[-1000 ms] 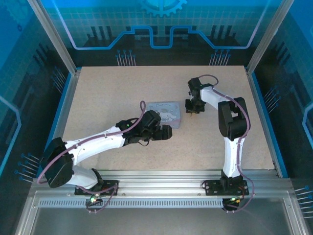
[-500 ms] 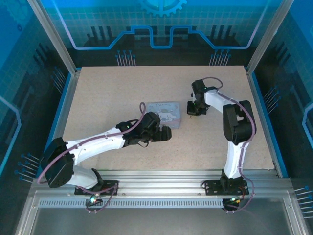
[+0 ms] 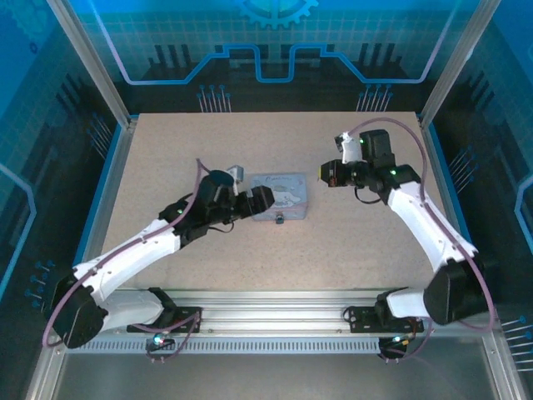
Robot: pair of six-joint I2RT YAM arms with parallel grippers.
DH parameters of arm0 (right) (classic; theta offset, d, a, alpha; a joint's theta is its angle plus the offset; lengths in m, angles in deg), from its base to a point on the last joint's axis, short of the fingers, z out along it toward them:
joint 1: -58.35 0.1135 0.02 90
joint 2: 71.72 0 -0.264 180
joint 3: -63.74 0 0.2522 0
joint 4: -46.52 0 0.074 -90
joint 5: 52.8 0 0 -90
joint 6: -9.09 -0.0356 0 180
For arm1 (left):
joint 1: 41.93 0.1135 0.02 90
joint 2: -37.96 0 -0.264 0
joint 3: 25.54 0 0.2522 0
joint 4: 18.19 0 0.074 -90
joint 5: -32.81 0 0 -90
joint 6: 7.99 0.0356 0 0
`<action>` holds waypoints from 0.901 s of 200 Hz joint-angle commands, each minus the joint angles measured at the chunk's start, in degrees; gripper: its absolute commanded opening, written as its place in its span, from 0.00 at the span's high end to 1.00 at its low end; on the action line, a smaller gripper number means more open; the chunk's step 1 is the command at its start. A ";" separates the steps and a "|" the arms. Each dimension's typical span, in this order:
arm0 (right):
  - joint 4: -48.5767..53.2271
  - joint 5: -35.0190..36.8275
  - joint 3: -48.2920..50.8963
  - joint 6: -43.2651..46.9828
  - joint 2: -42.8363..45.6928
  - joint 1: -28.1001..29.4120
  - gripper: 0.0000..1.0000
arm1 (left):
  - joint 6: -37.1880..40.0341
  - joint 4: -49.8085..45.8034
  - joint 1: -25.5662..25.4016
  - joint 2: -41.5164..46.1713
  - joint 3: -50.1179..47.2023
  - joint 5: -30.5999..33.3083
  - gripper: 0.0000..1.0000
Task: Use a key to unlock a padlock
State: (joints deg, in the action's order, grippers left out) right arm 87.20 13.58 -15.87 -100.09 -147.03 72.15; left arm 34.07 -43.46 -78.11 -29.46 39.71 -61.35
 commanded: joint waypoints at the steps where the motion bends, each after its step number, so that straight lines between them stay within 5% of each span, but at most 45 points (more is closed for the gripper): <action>1: -6.15 -12.71 3.34 1.74 5.55 -0.29 1.00 | -1.34 6.43 3.62 2.10 -0.77 -9.61 0.10; 62: -9.71 -28.98 5.58 3.77 12.32 4.50 1.00 | -3.39 19.88 5.35 1.03 0.25 -21.81 0.18; 107: -4.14 -33.77 3.77 9.07 10.96 9.93 1.00 | -6.56 28.47 5.41 -1.02 0.39 -28.34 0.27; 180: -4.90 -37.00 3.26 10.02 10.03 11.13 1.00 | -9.51 33.18 3.82 -2.59 0.16 -32.57 0.39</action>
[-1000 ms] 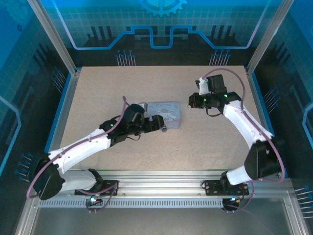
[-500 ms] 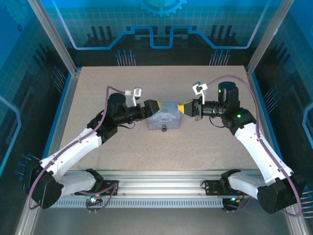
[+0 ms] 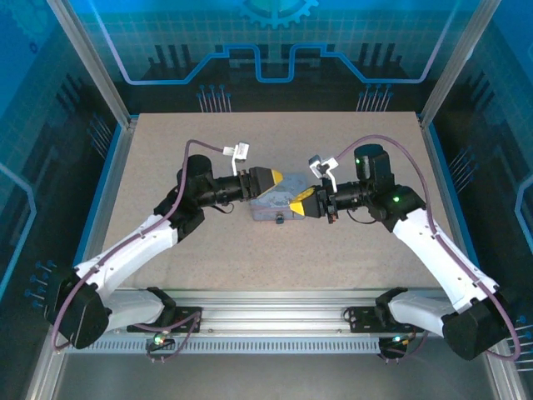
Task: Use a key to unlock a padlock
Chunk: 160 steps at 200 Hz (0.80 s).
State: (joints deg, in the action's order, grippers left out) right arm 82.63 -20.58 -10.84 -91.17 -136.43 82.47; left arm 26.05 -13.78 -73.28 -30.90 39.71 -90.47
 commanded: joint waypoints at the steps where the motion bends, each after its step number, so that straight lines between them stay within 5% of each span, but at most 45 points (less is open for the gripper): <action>1: -0.31 -2.81 -1.76 1.11 -0.63 0.83 1.00 | -1.50 3.52 -1.09 -1.17 0.18 -3.46 0.38; 56: 3.98 2.30 -4.35 5.94 -1.49 2.94 0.99 | -0.64 2.63 -5.29 -4.76 3.51 -5.65 0.42; 160: 4.54 8.25 -2.92 7.12 -0.61 2.61 0.97 | -1.55 4.59 -5.13 -2.85 3.46 -5.50 0.94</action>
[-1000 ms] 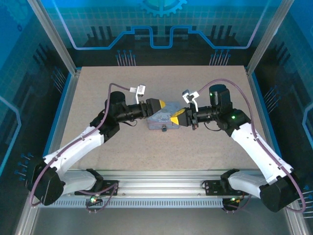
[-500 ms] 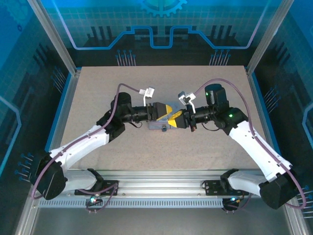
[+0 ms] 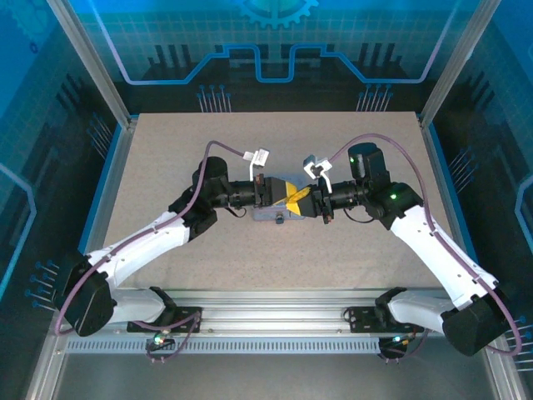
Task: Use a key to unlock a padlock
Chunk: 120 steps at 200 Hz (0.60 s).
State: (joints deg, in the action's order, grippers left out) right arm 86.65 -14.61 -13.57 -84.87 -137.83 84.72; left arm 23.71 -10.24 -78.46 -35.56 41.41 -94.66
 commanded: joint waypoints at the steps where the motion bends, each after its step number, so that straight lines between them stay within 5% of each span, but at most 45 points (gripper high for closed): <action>1: 0.52 2.35 -0.18 0.86 0.80 0.35 0.97 | 0.76 1.09 0.05 1.80 1.75 -1.29 0.94; 16: 0.31 2.84 0.14 0.72 1.12 0.04 0.97 | 1.06 0.44 0.44 2.43 1.57 -0.95 1.00; 96: -0.56 5.30 1.58 -0.16 2.00 -0.47 0.97 | 2.45 -1.40 1.39 5.22 0.52 0.74 1.00; 106: -0.98 6.27 1.60 -0.64 2.19 -0.44 0.97 | 2.45 -1.88 1.49 5.15 0.47 0.86 0.84; 120: -2.38 6.48 1.85 -1.84 2.51 -0.68 0.98 | 2.61 -2.08 1.46 5.21 0.10 0.89 0.78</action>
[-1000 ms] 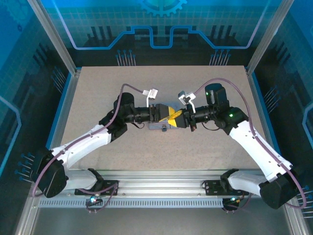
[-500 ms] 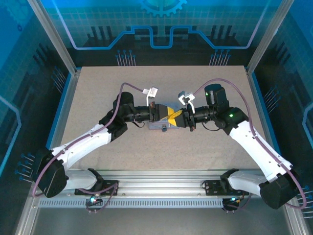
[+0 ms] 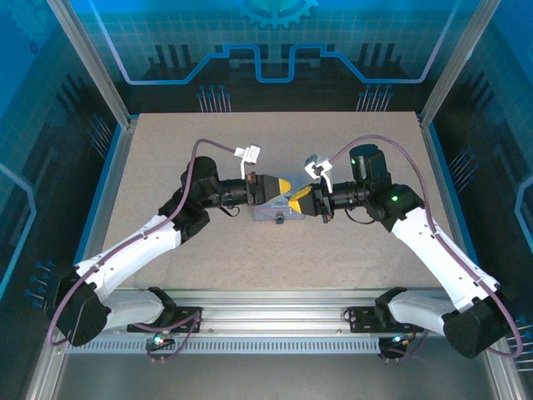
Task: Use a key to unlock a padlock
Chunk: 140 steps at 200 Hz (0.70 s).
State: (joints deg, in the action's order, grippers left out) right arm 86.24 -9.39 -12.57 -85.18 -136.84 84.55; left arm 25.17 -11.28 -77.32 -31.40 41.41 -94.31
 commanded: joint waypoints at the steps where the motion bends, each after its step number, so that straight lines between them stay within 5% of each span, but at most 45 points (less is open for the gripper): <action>1: -2.05 1.20 0.89 -1.62 1.55 -0.52 0.98 | 1.13 -1.01 0.28 1.07 0.04 0.55 0.78; 25: -3.16 0.20 0.93 -1.86 2.33 -0.62 0.98 | 0.69 -1.02 0.32 1.64 -1.47 1.78 0.52; 44: -3.15 1.94 1.60 -0.18 3.71 -0.45 0.98 | 0.52 -1.28 0.39 1.78 -1.76 1.57 0.45; 62: -3.58 4.15 2.85 2.93 5.42 0.08 0.98 | 0.37 -1.33 0.36 1.69 -1.42 0.92 0.41; 105: -11.87 23.96 10.88 15.85 12.21 7.79 0.98 | 1.14 -4.23 0.40 0.82 0.16 0.28 0.36; 140: -17.35 33.32 15.98 23.06 15.93 10.69 0.98 | 2.40 -6.89 0.28 0.81 0.58 0.39 0.35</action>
State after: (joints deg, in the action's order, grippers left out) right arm 75.46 13.78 1.24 -69.77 -122.85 93.77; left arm 25.35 -15.42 -77.28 -31.08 40.45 -93.46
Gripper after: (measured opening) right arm 0.058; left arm 0.647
